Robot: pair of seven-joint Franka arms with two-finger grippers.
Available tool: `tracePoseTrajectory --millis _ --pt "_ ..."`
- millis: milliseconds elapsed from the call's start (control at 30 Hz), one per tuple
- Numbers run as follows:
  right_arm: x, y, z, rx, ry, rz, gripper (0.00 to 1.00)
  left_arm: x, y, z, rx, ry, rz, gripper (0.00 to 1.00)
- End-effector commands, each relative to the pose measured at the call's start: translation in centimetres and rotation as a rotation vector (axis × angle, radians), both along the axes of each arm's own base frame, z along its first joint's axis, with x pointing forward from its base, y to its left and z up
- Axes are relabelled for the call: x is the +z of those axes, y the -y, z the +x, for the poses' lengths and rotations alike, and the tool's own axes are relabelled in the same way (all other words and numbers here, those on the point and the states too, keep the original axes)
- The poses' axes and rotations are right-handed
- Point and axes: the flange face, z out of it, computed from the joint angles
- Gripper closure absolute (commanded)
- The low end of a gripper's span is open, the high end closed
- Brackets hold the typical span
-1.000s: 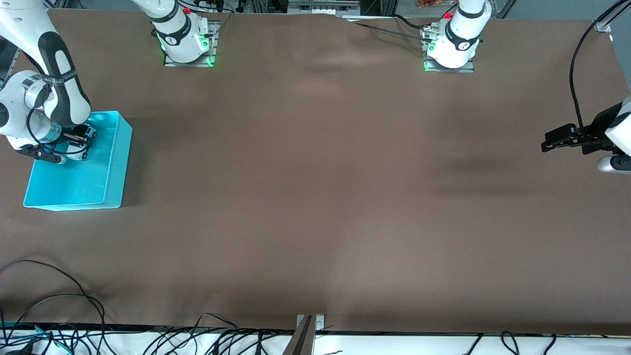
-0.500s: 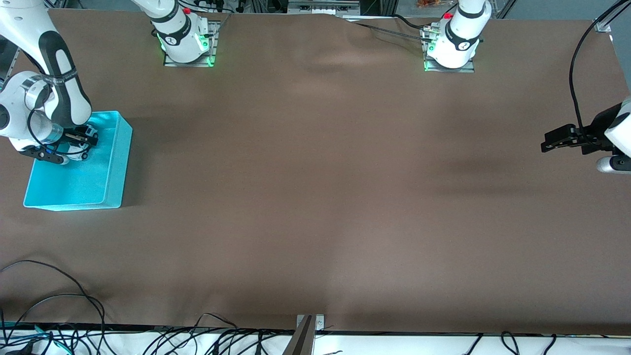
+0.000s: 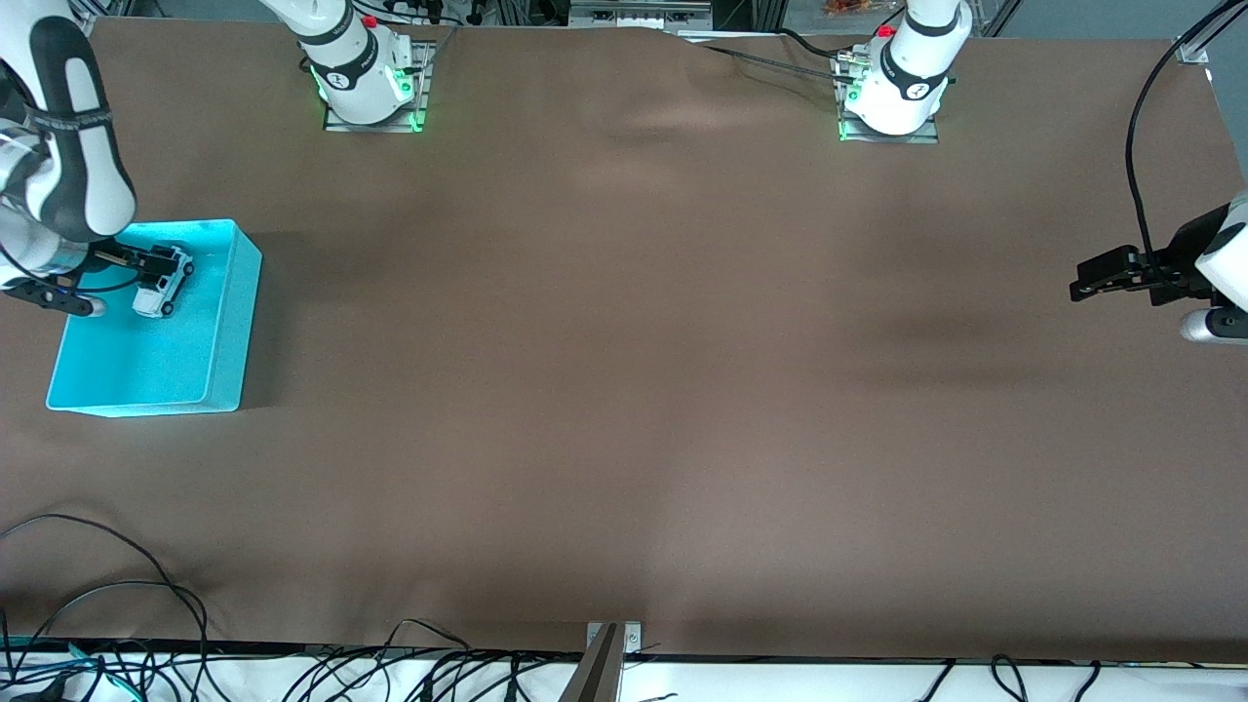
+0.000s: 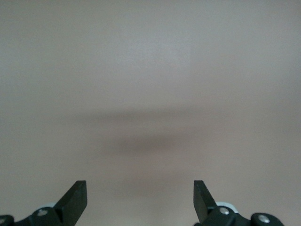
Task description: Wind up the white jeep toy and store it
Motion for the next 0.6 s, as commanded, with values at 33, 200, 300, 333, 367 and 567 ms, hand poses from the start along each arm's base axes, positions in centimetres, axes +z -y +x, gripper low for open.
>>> tracePoseTrajectory --millis 33,200,300,333,367,567 --pt "3.9 -0.4 0.4 -0.009 -0.035 0.034 0.0 0.0 0.3 -0.3 -0.003 -0.005 -0.014 0.0" --pt "6.9 -3.6 1.4 0.048 -0.01 0.065 0.0 0.0 0.3 -0.3 -0.003 -0.005 -0.014 0.0" --pt "8.7 -5.5 1.8 0.062 -0.011 0.077 0.0 0.0 0.3 -0.3 -0.003 -0.005 -0.014 0.0" --pt "9.3 -6.0 1.7 0.057 -0.022 0.085 0.0 0.0 0.3 -0.3 -0.003 -0.005 -0.015 0.0" --pt "10.2 -6.3 1.7 0.052 -0.032 0.089 0.0 0.0 0.3 -0.3 -0.003 -0.005 -0.014 0.0" --pt "14.8 -6.8 2.9 0.042 -0.088 0.107 0.0 0.1 0.3 -0.3 -0.003 -0.003 -0.013 0.0"
